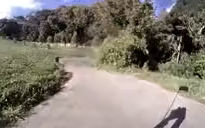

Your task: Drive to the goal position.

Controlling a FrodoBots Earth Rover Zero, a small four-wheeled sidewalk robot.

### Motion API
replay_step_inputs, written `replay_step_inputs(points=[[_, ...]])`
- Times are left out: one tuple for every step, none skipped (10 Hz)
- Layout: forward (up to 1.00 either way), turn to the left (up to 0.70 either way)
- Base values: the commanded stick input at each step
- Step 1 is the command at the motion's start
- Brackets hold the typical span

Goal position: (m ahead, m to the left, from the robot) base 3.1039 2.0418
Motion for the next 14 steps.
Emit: replay_step_inputs(points=[[0.7, 0.0], [0.7, 0.0], [0.7, 0.0], [0.7, 0.0], [0.7, 0.0], [0.7, 0.0], [0.7, 0.0], [0.7, 0.0], [0.7, 0.0], [0.7, 0.0], [0.7, 0.0], [0.7, 0.0], [0.7, 0.0], [0.7, 0.0]])
